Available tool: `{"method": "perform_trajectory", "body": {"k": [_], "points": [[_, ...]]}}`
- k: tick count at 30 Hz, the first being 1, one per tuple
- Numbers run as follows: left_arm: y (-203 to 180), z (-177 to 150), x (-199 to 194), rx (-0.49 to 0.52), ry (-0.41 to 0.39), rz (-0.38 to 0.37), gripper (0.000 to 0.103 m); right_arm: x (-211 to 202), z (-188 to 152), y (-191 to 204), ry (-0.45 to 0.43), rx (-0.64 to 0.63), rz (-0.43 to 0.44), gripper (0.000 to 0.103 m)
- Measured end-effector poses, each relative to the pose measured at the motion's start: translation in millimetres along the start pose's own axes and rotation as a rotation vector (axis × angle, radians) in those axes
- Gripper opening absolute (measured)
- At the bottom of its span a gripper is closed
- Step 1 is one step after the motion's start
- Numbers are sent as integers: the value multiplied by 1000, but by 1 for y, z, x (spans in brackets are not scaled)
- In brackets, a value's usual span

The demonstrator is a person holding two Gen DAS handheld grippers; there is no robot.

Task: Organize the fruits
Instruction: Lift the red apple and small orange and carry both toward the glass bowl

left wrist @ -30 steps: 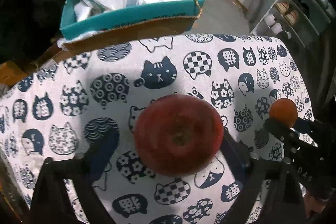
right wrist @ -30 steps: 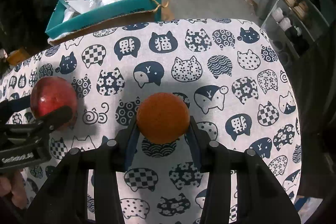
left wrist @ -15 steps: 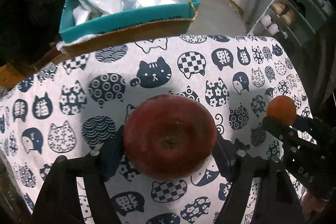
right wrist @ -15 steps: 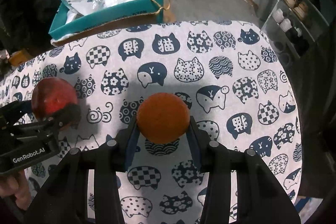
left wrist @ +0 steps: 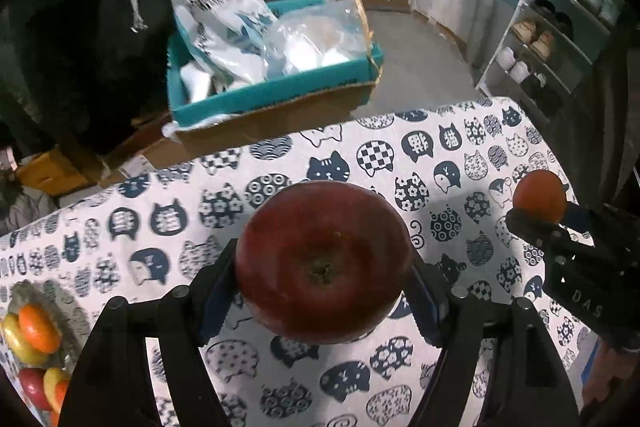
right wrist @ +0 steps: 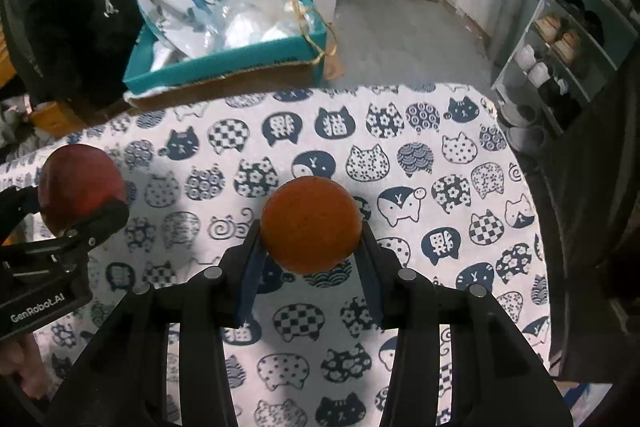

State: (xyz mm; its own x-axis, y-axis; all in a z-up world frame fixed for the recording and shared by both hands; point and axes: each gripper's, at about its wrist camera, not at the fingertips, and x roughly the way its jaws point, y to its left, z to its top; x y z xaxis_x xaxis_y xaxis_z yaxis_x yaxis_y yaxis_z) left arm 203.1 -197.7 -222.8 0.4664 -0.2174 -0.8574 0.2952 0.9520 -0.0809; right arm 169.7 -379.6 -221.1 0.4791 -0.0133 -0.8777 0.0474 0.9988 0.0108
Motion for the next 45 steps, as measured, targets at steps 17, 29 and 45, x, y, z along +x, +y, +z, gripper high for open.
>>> {"method": "perform_trajectory", "body": {"k": [17,29,45], "points": [[28,-21,-103,-20,-125,44,77,-92,0,39,-141,-63,66,43],[57,-41,-174,-47,-219,71,77,-160,-4,71,-245,-122,120,43],[104,-65,-244,-117,-318,141,77,-219,1,127,-355,-213,221,43]]}}
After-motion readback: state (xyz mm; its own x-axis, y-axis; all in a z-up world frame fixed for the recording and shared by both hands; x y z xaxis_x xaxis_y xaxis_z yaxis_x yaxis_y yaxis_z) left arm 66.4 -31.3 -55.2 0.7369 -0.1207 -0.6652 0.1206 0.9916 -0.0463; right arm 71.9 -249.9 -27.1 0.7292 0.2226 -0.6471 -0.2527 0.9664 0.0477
